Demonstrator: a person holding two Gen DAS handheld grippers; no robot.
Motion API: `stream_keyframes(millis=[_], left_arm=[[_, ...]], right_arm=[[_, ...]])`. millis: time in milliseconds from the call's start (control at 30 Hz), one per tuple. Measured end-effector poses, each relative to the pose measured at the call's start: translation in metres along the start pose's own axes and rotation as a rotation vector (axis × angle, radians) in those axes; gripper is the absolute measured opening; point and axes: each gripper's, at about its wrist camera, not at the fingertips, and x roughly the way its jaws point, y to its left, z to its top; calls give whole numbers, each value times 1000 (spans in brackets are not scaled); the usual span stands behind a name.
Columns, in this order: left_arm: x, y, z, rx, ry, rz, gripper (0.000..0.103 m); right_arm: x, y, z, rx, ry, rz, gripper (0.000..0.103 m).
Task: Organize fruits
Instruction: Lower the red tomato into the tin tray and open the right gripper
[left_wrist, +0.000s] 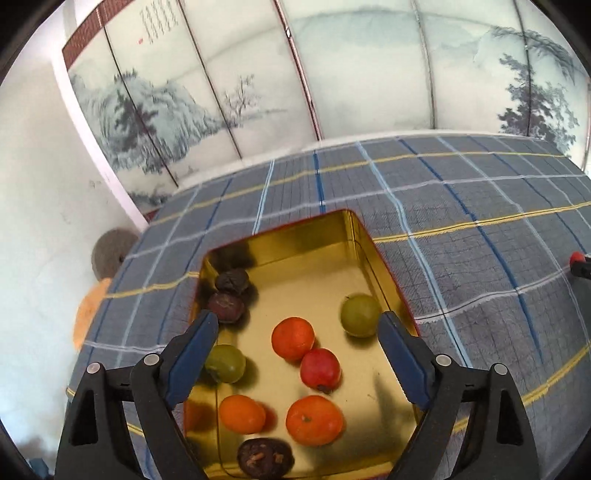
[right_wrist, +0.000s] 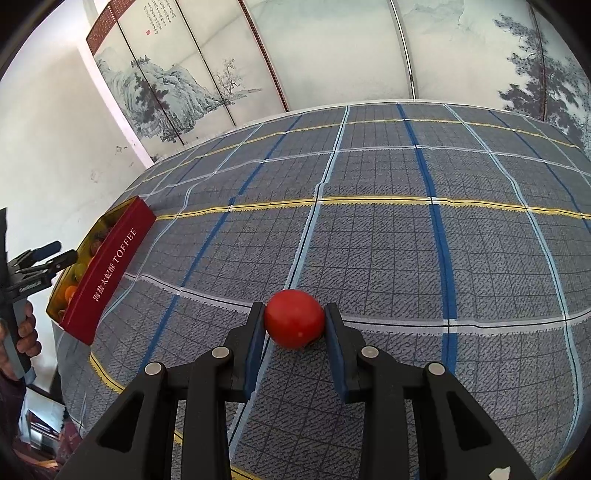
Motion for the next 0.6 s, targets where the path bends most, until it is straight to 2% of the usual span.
stream_keyframes(millis=[233, 367, 467, 600], left_arm=[[-46, 16, -25, -62, -62, -69, 89], [-62, 27, -39, -96, -56, -71, 89], [-71, 33, -46, -100, -51, -63, 89], [-80, 39, -54, -97, -57, 0, 90]], right_arm=[[-17, 19, 10, -30, -41, 29, 29], [-22, 47, 21, -80, -55, 72, 29], [-22, 86, 30, -139, -65, 146, 29], [-8, 160, 39, -253, -48, 264, 29]])
